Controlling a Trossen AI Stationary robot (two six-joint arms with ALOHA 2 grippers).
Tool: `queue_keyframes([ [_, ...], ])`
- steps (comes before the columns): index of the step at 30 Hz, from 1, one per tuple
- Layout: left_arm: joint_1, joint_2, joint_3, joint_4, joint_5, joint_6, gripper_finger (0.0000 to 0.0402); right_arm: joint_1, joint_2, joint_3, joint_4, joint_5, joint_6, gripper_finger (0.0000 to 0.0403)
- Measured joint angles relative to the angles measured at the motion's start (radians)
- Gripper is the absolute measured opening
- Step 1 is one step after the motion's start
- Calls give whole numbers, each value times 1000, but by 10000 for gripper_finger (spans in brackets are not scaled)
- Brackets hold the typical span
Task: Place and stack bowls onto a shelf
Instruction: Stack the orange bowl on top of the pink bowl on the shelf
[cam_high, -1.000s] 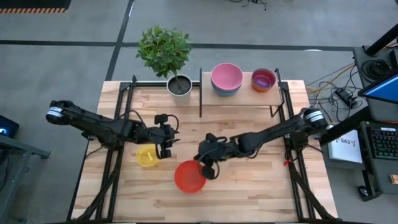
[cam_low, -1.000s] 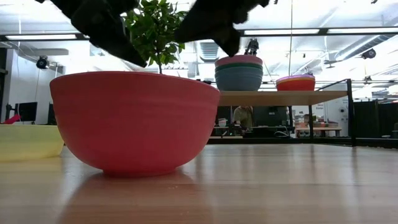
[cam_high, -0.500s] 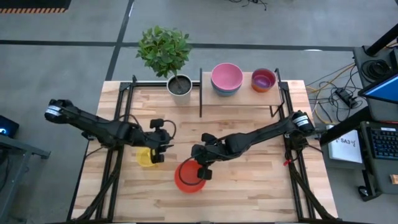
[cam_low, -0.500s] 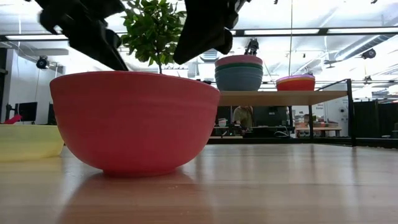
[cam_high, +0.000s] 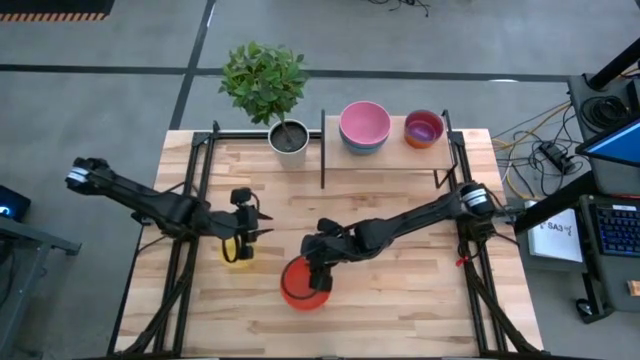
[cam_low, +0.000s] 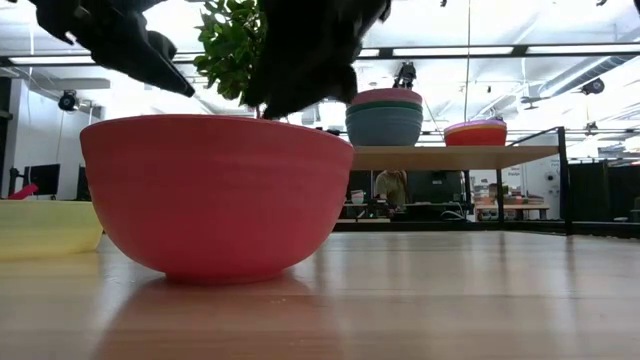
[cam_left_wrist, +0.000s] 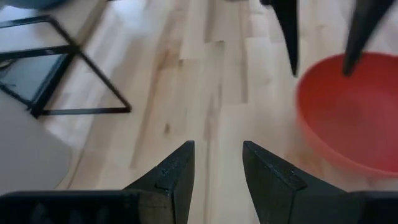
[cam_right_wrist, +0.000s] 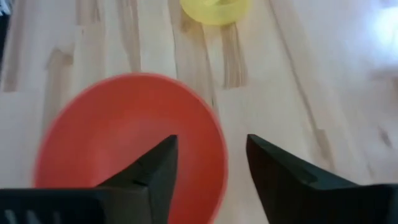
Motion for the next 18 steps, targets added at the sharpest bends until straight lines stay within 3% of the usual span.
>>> queue_keyframes([
  [4, 0, -56, -38, 39, -27, -2, 119, -14, 44, 0, 6, 0, 18, 199],
  [12, 0, -126, -55, 68, -31, 8, 119, -48, 111, -1, 6, -36, 56, 200],
  [18, 0, -134, -54, 71, -31, 8, 119, -48, 106, -1, 12, -36, 56, 152],
])
